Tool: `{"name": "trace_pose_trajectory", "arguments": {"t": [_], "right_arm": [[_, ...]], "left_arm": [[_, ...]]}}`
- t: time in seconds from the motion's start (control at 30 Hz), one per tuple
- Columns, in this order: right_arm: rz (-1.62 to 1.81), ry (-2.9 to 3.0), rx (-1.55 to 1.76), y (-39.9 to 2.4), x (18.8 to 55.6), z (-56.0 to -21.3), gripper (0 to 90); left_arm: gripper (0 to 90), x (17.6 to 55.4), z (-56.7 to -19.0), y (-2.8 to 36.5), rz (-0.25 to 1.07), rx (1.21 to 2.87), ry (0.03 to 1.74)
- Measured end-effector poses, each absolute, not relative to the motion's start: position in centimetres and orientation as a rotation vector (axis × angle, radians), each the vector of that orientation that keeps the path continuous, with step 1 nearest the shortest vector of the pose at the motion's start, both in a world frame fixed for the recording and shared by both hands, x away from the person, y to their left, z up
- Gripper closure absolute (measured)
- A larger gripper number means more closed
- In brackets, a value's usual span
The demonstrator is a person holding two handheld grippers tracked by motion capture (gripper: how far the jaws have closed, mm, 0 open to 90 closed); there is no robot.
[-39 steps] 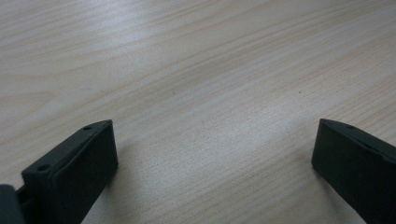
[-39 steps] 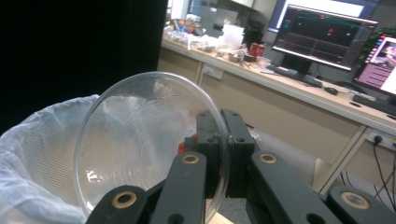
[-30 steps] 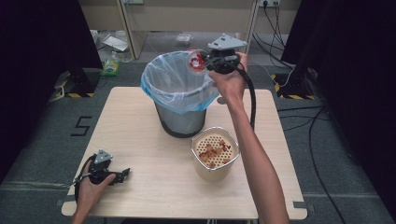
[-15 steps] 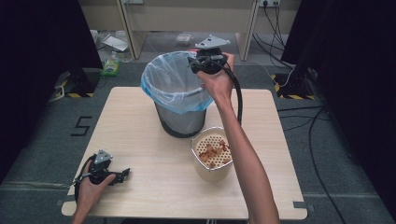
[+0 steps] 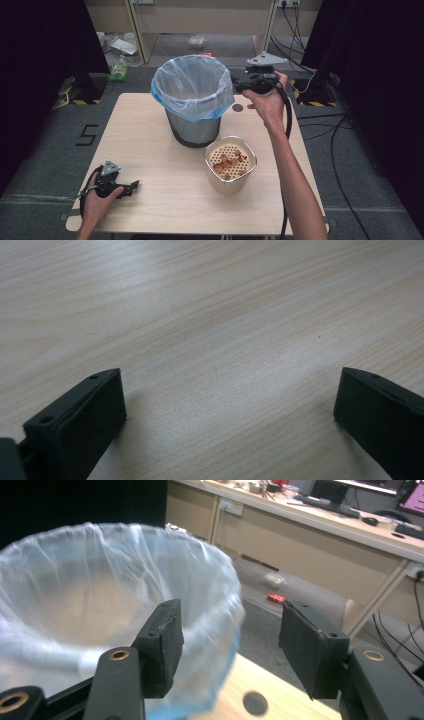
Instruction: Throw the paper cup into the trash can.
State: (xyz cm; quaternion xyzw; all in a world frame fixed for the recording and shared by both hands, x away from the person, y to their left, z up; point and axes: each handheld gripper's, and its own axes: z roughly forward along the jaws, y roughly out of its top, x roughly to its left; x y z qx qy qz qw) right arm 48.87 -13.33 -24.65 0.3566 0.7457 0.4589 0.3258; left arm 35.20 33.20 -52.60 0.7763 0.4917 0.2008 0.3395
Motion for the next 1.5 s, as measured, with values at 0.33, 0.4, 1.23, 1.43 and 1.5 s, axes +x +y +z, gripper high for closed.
{"name": "trace_pose_trajectory", "arguments": {"t": [0.33, 0.4, 1.23, 1.43, 1.5], "right_arm": [[1.142, 1.947, 0.995, -18.2, 46.6, -27.9, 41.1], [1.128, 1.94, 1.0, -19.1, 46.2, -28.8, 41.0], [1.006, 1.991, 1.153, -24.5, 41.1, -40.5, 37.2], [0.984, 2.031, 1.177, -24.9, 40.1, -43.0, 36.2], [0.971, 2.032, 1.182, -25.1, 39.9, -43.7, 36.1]], "left_arm": [[0.0, 35.2, -52.6, 33.2, 0.522, 2.021, 1.281], [0.0, 35.2, -52.6, 33.2, 0.522, 2.022, 1.281], [0.0, 35.2, -52.6, 33.2, 0.522, 2.02, 1.28], [0.0, 35.2, -52.6, 33.2, 0.522, 2.021, 1.28], [0.0, 35.2, -52.6, 33.2, 0.522, 2.02, 1.28]]}}
